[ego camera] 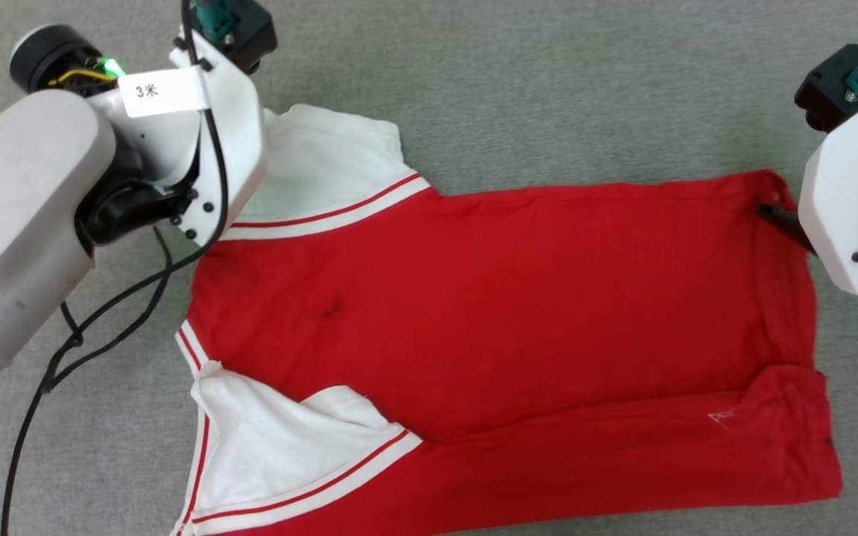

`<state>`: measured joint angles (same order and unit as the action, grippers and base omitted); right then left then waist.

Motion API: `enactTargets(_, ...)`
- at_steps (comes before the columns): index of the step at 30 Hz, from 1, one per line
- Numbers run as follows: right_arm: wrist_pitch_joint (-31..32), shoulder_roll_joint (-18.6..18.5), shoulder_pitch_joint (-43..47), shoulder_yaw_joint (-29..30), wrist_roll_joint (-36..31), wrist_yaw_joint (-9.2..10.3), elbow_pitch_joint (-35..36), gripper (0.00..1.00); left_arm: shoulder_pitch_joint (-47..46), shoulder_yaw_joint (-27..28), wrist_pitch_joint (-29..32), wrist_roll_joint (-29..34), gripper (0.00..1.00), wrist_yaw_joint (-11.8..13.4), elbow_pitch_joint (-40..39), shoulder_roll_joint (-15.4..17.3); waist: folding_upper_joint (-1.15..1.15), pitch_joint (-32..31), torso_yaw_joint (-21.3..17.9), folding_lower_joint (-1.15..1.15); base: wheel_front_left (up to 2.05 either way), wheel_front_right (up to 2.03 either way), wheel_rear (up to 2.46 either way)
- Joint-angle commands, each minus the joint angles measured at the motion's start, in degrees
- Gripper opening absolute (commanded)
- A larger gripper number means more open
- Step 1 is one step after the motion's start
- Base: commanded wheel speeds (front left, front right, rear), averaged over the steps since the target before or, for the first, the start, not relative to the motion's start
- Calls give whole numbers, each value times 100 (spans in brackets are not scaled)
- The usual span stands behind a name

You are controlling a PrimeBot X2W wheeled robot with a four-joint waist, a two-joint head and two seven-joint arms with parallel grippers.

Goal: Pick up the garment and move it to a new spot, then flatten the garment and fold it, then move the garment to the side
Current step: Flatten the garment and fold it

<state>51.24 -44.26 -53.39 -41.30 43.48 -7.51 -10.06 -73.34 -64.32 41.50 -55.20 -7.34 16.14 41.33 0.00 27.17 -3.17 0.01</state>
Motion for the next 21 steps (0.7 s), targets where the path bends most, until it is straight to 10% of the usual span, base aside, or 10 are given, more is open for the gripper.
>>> enactTargets(1,-65,53,-51,-92,-2,4,-143,100,-93,-54,-54,3,0,-4,-25,-16,0,106,106,-1,0,0,0)
enactTargets(11,-508,152,338,-667,164,3,-1002,100,-303,-392,-320,-93,0,-1,-38,-63,0,253,215,-1,0,0,0)
enactTargets(13,-702,178,318,-724,228,3,-1054,0,-342,-465,-377,-117,0,-1,-24,-43,0,234,198,-1,0,0,0)
enactTargets(21,-1711,84,186,-614,526,5,-1113,0,-145,-656,-840,-264,0,-1,-73,103,0,-301,156,-1,0,0,0)
